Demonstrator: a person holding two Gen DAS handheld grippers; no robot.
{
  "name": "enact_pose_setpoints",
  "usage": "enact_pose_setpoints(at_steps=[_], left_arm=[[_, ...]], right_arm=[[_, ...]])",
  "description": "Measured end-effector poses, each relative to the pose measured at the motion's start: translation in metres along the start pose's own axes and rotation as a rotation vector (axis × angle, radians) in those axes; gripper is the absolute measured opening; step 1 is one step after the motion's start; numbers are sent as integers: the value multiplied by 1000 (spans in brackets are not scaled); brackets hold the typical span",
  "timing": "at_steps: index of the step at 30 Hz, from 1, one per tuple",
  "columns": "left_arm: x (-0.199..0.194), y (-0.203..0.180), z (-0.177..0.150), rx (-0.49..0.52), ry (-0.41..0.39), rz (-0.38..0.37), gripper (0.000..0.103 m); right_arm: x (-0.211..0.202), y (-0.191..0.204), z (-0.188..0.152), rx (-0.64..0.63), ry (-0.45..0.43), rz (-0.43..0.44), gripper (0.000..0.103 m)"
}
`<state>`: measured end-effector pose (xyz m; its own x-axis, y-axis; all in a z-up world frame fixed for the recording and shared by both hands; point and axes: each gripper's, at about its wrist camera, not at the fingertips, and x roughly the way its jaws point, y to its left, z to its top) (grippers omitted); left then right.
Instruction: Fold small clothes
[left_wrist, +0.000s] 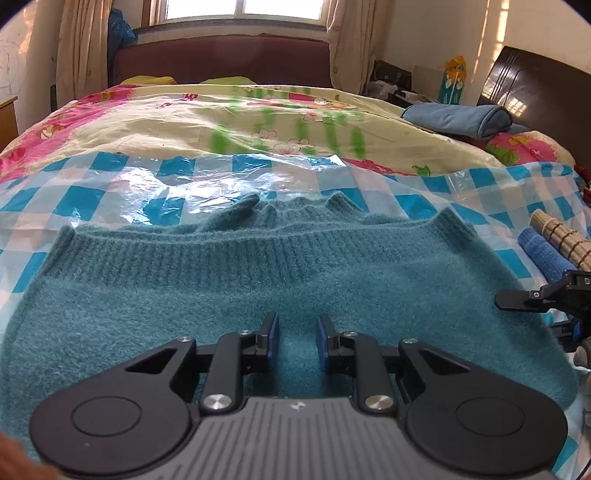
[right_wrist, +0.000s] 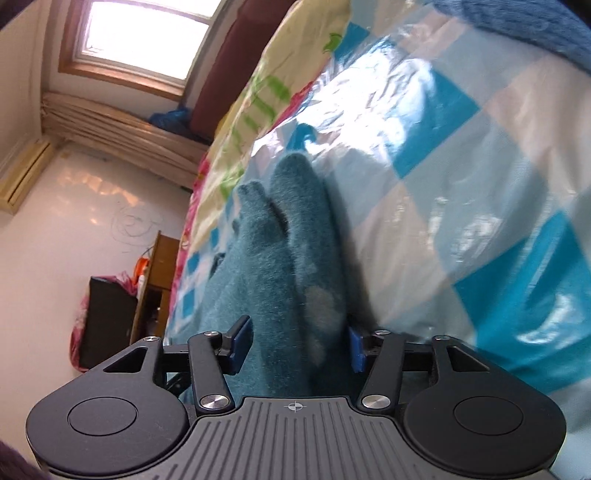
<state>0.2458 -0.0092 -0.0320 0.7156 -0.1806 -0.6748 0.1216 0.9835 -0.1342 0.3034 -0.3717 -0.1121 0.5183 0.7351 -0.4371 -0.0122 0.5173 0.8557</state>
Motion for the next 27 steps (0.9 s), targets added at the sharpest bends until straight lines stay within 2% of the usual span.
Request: enact_pose_setpoints(at_steps=[2, 6, 7, 14, 15, 16, 18, 20, 27], left_arm=[[-1, -1, 1, 6, 8, 4, 26], [2, -5, 3, 38, 27, 21, 27], [2, -6, 4, 45, 29, 28, 27], [-1, -18, 7, 62, 24, 87, 26], [-2, -20, 8, 62, 16, 95, 26], [-2, -22, 8, 66, 12, 100, 26], [1, -25, 6, 80, 20, 118, 26], [6, -28, 3, 92, 32, 134, 27], [4, -30, 1, 91, 49, 142, 27]], right_arm=[[-3, 2, -1, -15, 4, 24, 53], [-17, -7, -15, -5, -42, 156, 53], [-17, -9, -18, -7, -50, 153, 49], [-7, 1, -21, -94, -34, 76, 51], [-9, -1, -21, -82, -37, 96, 50], [-10, -5, -20, -60, -40, 114, 42], [-13, -15, -18, 5, -43, 135, 33], [-14, -24, -17, 61, -41, 165, 32], [-26, -10, -24, 49, -31, 254, 31]])
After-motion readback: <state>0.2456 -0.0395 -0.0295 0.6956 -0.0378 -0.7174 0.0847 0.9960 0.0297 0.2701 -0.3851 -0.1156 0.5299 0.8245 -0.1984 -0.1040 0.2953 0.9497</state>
